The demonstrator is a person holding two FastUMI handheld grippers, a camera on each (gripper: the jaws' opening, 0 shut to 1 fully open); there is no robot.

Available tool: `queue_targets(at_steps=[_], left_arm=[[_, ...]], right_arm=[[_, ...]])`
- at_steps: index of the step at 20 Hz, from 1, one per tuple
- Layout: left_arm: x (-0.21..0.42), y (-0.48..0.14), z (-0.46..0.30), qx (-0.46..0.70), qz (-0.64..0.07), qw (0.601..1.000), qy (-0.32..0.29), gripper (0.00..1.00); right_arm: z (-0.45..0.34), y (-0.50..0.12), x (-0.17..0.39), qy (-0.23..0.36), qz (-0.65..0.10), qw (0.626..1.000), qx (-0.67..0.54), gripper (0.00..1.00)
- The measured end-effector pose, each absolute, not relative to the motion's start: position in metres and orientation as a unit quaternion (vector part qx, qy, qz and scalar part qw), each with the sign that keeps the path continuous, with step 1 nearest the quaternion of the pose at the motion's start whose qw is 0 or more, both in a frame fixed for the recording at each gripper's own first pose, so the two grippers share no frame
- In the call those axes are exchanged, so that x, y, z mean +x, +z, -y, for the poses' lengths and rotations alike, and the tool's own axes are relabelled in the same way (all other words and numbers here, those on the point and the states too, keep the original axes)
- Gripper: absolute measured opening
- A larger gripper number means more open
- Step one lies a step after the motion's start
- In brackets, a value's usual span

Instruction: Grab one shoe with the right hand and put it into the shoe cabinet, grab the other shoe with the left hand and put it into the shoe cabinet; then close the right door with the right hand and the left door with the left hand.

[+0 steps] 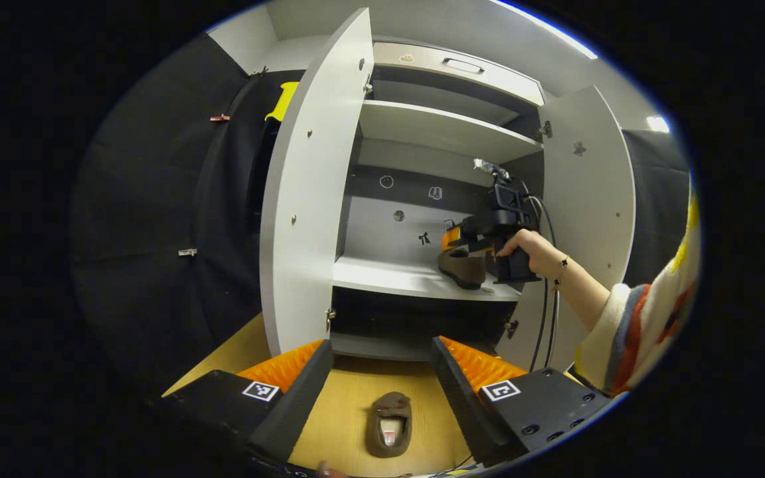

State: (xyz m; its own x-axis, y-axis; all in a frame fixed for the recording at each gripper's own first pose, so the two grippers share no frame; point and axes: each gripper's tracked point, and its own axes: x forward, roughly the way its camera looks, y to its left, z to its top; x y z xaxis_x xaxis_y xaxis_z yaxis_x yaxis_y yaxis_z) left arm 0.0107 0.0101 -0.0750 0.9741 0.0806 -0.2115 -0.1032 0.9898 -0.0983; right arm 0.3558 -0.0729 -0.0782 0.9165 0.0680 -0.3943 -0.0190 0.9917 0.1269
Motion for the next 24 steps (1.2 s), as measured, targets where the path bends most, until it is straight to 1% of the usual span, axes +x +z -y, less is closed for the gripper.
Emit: queue_targets(at_steps=[2, 4, 7, 9, 11, 12, 14, 16, 20, 23, 24], left_arm=[[0.01, -0.092, -0.009, -0.05, -0.111, 0.992, 0.035, 0.95], [0.011, -0.117, -0.007, -0.047, -0.128, 0.99, 0.021, 0.95], [0.016, -0.154, -0.001, -0.042, -0.145, 0.989, -0.003, 0.94], [0.024, -0.184, 0.004, -0.043, -0.162, 0.985, -0.026, 0.93], [0.032, -0.207, 0.005, -0.045, -0.169, 0.984, -0.035, 0.93], [0.036, -0.221, 0.006, -0.045, -0.175, 0.983, -0.039, 0.91], [0.043, -0.257, 0.009, -0.038, -0.195, 0.979, -0.045, 0.88], [0.048, -0.294, 0.013, -0.04, -0.219, 0.974, -0.052, 0.88], [0.063, -0.353, 0.011, -0.042, -0.254, 0.965, -0.044, 0.86], [0.073, -0.387, 0.006, -0.054, -0.28, 0.958, -0.035, 0.86], [0.078, -0.394, 0.004, -0.053, -0.285, 0.957, -0.032, 0.84]], right_arm=[[0.061, -0.051, 0.323, 0.04, -0.152, 0.985, 0.073, 0.98], [0.053, -0.042, 0.289, 0.052, -0.118, 0.989, 0.069, 0.98], [0.049, -0.051, 0.236, 0.051, -0.085, 0.994, 0.051, 0.98], [0.052, -0.065, 0.209, 0.038, -0.068, 0.996, 0.048, 0.98], [0.056, -0.081, 0.187, 0.022, -0.052, 0.998, 0.041, 0.98], [0.061, -0.089, 0.178, 0.012, -0.041, 0.999, 0.031, 0.98], [0.069, -0.11, 0.166, -0.011, -0.027, 1.0, 0.002, 0.98], [0.066, -0.134, 0.157, -0.011, -0.034, 0.999, -0.012, 0.98], [0.06, -0.172, 0.153, 0.0, -0.053, 0.999, -0.003, 0.98], [0.07, -0.191, 0.156, -0.01, -0.061, 0.998, 0.012, 0.98], [0.073, -0.194, 0.158, -0.013, -0.062, 0.998, 0.02, 0.98]])
